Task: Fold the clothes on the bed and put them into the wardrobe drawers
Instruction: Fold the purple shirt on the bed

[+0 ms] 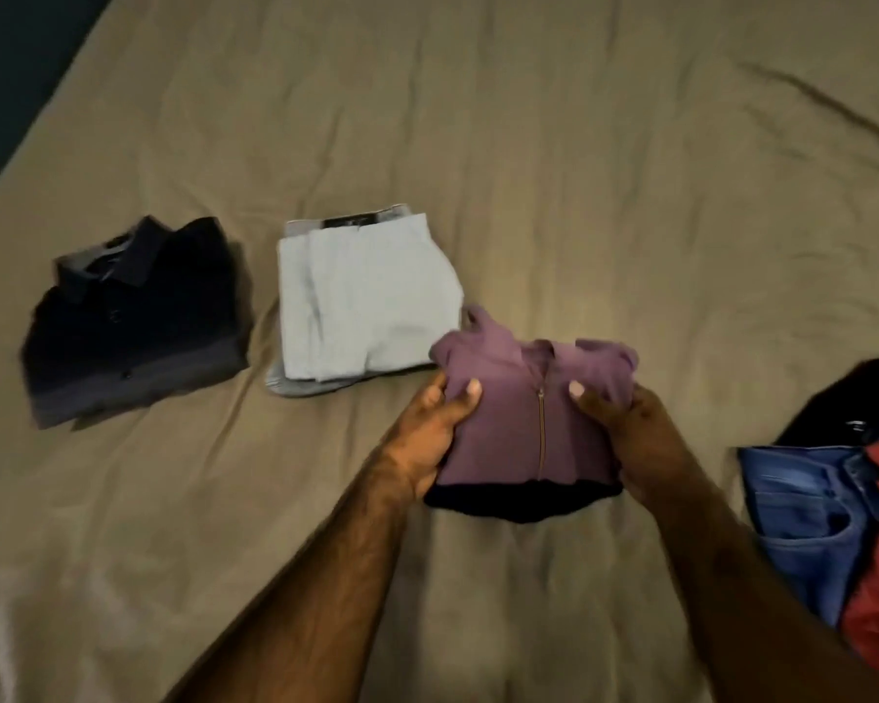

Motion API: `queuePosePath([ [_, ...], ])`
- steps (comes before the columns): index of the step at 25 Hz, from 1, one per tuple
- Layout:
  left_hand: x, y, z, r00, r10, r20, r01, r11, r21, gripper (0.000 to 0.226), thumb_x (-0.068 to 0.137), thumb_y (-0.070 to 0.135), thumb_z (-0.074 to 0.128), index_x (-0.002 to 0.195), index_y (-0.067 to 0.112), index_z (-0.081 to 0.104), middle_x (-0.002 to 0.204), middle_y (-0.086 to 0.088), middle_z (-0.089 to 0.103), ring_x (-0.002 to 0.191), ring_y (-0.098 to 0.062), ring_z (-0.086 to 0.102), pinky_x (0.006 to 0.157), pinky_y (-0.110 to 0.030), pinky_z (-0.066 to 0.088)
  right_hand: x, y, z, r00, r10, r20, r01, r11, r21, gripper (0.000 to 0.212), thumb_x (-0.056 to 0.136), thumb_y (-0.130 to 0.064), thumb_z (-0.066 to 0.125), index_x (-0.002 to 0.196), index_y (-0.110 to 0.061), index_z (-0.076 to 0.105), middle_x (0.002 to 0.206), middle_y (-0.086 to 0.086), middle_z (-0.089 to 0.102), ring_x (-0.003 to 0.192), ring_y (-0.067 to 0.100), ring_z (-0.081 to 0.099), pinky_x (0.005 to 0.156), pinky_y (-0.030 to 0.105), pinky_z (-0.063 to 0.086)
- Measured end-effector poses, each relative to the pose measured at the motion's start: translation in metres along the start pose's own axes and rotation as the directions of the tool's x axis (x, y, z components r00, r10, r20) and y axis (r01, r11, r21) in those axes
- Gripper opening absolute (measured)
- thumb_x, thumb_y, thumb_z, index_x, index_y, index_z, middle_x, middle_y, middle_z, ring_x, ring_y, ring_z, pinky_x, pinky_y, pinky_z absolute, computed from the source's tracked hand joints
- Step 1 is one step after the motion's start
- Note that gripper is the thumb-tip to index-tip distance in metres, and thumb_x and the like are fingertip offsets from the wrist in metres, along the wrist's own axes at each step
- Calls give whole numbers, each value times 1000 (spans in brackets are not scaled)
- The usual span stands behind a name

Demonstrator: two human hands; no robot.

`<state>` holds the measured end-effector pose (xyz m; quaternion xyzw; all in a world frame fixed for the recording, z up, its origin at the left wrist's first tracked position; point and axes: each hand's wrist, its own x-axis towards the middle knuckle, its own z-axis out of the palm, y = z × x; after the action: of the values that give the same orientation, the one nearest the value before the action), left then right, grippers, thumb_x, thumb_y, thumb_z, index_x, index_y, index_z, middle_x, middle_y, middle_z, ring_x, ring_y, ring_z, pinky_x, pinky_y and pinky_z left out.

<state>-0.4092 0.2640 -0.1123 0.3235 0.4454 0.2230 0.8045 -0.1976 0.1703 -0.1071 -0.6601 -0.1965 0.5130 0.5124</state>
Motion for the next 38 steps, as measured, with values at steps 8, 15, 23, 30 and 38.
queuePosePath([
  [8, 191, 62, 141, 992, 115, -50, -88, 923, 375, 42, 107, 39, 60, 141, 16, 56, 137, -13, 68, 116, -26, 70, 100, -42, 58, 141, -103, -132, 966, -86, -244, 24, 969, -245, 42, 91, -42, 80, 117, -10, 71, 109, 12, 78, 102, 34, 75, 90, 46, 63],
  [15, 233, -2, 160, 750, 446, 489, -292, -440, 849, 74, 103, 48, 38, 165, 9, 27, 173, -18, 18, 160, -36, 17, 128, -54, 17, 190, -20, -139, 798, -596, -95, 41, 210, -977, 76, 98, -52, 46, 157, -5, 38, 162, 25, 37, 148, 44, 39, 112, 58, 40],
  [23, 270, -54, 120, 961, 100, 260, -181, -484, 856, 75, 105, 64, 10, 166, 29, -12, 175, 2, -17, 162, -22, -16, 127, -61, -4, 214, 42, -146, 996, -92, 4, 14, 102, -995, 89, 94, -71, 6, 168, -22, 0, 176, 2, -11, 162, 21, -10, 129, 51, 0],
  [30, 220, -10, 140, 936, 194, 293, -204, -380, 902, 79, 104, 65, 30, 169, 25, 6, 176, -11, 9, 162, -31, 10, 129, -55, 13, 164, -7, -162, 951, -306, 45, 85, 119, -989, 78, 100, -60, 34, 164, -16, 27, 170, 18, 25, 152, 36, 35, 121, 56, 29],
  [38, 71, 32, 246, 738, 414, 533, -413, -347, 842, 83, 98, 66, 33, 164, 15, 32, 166, -18, 36, 151, -38, 36, 121, -55, 34, -25, -83, -205, 758, -625, -190, 17, 310, -951, 71, 100, -57, 44, 158, -17, 40, 165, 13, 37, 146, 34, 44, 112, 56, 38],
])
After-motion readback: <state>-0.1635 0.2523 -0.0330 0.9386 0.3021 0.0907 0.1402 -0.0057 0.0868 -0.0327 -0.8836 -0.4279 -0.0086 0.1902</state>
